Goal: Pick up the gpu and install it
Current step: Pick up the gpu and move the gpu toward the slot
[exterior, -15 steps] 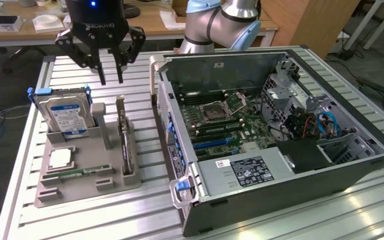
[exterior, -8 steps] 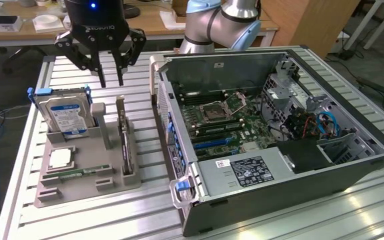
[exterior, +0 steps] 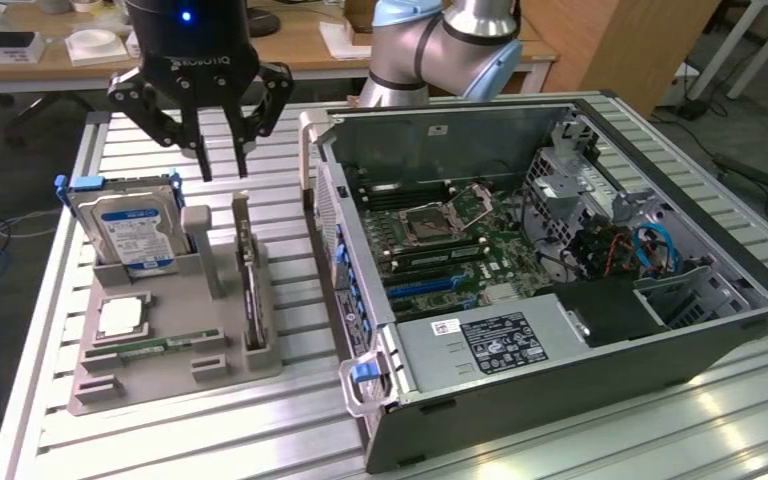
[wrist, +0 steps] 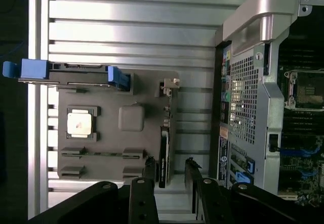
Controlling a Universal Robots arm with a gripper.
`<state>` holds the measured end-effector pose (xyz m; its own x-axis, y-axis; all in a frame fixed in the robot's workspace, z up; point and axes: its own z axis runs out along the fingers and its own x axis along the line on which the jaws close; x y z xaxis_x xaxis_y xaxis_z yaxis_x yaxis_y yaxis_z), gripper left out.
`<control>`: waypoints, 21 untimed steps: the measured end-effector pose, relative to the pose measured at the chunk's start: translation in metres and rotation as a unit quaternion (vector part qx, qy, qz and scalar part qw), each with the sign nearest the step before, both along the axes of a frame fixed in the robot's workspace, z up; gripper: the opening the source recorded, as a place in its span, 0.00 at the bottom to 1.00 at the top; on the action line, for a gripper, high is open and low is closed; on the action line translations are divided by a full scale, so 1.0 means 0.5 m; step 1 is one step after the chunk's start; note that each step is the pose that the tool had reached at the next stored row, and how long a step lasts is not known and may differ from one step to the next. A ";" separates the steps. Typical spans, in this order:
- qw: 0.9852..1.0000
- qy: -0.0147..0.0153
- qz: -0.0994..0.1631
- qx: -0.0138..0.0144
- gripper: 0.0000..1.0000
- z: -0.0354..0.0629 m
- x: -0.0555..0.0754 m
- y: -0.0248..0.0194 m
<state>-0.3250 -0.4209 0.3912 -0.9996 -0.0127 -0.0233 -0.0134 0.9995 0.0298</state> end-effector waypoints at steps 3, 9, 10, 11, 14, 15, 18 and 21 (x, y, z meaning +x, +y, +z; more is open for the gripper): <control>1.000 0.000 0.000 0.000 0.37 -0.001 0.000 -0.0065; 1.000 0.000 0.000 0.000 0.37 -0.007 0.000 -0.0156; 1.000 0.000 0.000 0.000 0.37 -0.008 0.000 -0.0171; 1.000 0.000 0.000 0.000 0.37 -0.009 0.000 -0.0186; 1.000 0.000 0.001 0.000 0.37 -0.011 0.000 -0.0229; 1.000 0.000 0.001 0.000 0.37 -0.012 0.000 -0.0243; 1.000 0.000 0.001 0.000 0.37 -0.014 0.000 -0.0283; 1.000 0.000 0.001 0.000 0.37 -0.017 0.000 -0.0325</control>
<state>-0.3249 -0.4372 0.3829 -0.9996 -0.0147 -0.0232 -0.0153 0.9994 0.0296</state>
